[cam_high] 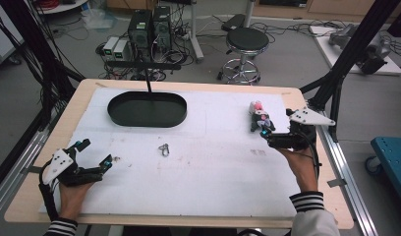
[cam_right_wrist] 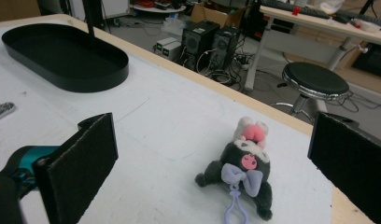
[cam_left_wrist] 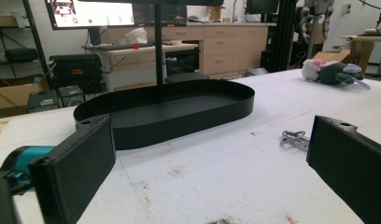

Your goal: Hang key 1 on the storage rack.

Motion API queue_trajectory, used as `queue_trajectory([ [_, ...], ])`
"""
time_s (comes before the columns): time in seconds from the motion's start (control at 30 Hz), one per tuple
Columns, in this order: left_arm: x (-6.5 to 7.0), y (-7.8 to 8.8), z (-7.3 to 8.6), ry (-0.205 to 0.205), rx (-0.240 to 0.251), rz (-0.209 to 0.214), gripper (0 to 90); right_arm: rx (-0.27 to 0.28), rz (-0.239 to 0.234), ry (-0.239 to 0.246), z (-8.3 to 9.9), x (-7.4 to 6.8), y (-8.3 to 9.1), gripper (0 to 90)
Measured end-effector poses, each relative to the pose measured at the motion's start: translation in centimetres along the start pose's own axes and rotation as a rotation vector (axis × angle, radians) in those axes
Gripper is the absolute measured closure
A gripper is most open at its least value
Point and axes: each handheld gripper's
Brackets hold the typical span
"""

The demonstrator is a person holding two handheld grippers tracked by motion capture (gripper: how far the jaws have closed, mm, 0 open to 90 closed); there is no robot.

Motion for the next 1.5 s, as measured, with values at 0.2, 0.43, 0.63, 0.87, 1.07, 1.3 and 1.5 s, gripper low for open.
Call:
queue_trajectory([
  [0.2,0.0,0.0,0.0,0.002,-0.001,0.001,1.7,-0.085,-0.013,-0.044,-0.5,1.9,-1.5,0.7],
  [0.43,-0.1,0.0,0.0,0.01,-0.001,0.0,1.7,-0.188,-0.01,-0.071,-0.5,3.6,-3.3,0.7],
  [0.63,-0.1,0.0,0.0,0.013,-0.001,-0.001,1.7,-0.237,0.0,-0.102,-0.6,4.7,-4.5,0.7],
  [0.87,-0.1,0.0,0.0,0.013,-0.001,-0.002,1.7,-0.312,-0.019,-0.128,-0.3,5.8,-6.2,0.7],
  [1.07,-0.1,0.0,0.0,0.011,0.0,-0.003,1.7,-0.377,-0.005,-0.118,-0.9,6.8,-7.5,0.7],
  [1.3,-0.1,0.0,0.0,0.013,-0.001,-0.002,1.7,-0.427,-0.004,-0.14,-1.1,7.5,-9.1,0.7],
  [1.5,-0.1,0.0,0.0,0.011,-0.001,-0.001,1.7,-0.456,-0.022,-0.164,-0.9,7.7,-10.4,0.7],
])
Point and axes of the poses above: each handheld gripper's, and its own axes: y roughly backward along the jaws, z roughly out of its underside, x roughly to its right, and after that the axes turned 13 degrees about y, right-handed
